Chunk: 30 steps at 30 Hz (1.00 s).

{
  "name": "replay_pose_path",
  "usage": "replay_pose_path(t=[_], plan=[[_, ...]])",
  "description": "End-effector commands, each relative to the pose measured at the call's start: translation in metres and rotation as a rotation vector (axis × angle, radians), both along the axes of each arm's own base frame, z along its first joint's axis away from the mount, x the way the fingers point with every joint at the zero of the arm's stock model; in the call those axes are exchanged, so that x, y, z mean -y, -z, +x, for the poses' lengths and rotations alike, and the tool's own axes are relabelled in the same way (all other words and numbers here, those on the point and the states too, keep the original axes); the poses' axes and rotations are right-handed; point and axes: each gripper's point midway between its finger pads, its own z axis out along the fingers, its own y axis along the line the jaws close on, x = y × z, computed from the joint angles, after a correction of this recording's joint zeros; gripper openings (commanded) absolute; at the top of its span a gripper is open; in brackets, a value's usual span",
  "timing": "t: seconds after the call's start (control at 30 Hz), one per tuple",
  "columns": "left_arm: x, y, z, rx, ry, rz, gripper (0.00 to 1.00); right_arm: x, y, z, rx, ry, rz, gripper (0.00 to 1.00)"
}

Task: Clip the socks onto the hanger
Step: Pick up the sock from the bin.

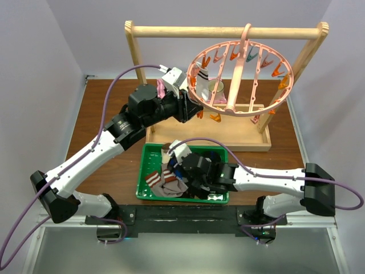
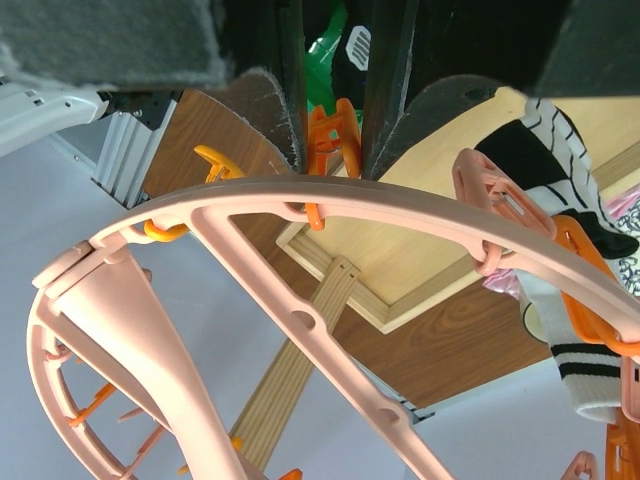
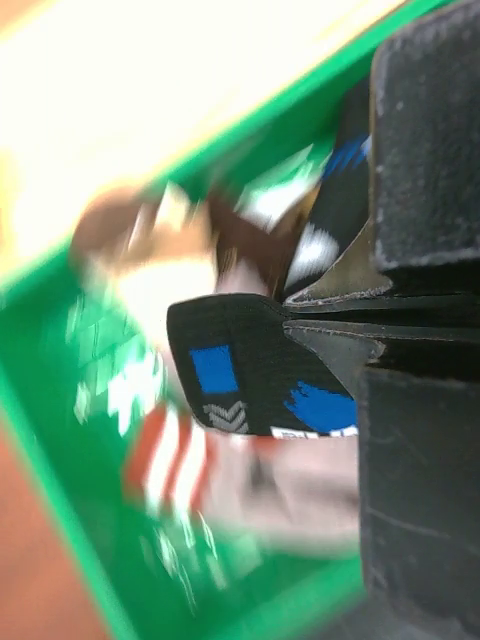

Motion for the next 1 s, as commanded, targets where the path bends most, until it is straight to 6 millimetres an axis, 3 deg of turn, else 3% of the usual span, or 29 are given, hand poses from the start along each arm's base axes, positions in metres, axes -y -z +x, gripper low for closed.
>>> replay_pose_path(t=[0.0, 0.07, 0.17, 0.23, 0.3, 0.33, 0.43, 0.63, 0.77, 0.97], plan=[[-0.005, -0.010, -0.007, 0.007, 0.011, -0.026, 0.00, 0.066, -0.031, 0.053, 0.207, 0.495, 0.069, 0.00], [-0.005, -0.009, -0.007, 0.004, 0.011, -0.027, 0.00, 0.086, -0.029, 0.052, 0.206, 0.574, 0.065, 0.00], [-0.005, -0.009, -0.007, 0.002, 0.012, -0.028, 0.00, 0.093, -0.011, 0.038, 0.133, 0.567, 0.045, 0.00], [-0.005, -0.009, -0.007, 0.003, 0.012, -0.027, 0.00, 0.076, 0.005, 0.019, 0.023, 0.454, 0.061, 0.00], [-0.005, -0.008, -0.007, 0.003, 0.012, -0.027, 0.00, 0.043, 0.005, -0.009, -0.096, 0.242, 0.145, 0.03], [-0.005, -0.009, -0.007, 0.004, 0.012, -0.030, 0.00, 0.044, 0.014, -0.015, -0.112, 0.206, 0.145, 0.05], [-0.006, -0.011, -0.008, 0.010, 0.012, -0.031, 0.00, 0.035, 0.009, -0.022, -0.134, 0.145, 0.202, 0.11], [-0.006, -0.010, -0.009, 0.009, 0.015, -0.029, 0.00, 0.022, 0.024, -0.020, -0.173, 0.122, 0.128, 0.14], [-0.007, -0.011, -0.009, 0.011, 0.014, -0.031, 0.00, 0.015, 0.025, -0.020, -0.190, 0.079, 0.141, 0.27], [-0.008, -0.011, -0.011, 0.008, 0.018, -0.034, 0.00, 0.015, 0.029, 0.001, -0.218, 0.067, 0.148, 0.46]])
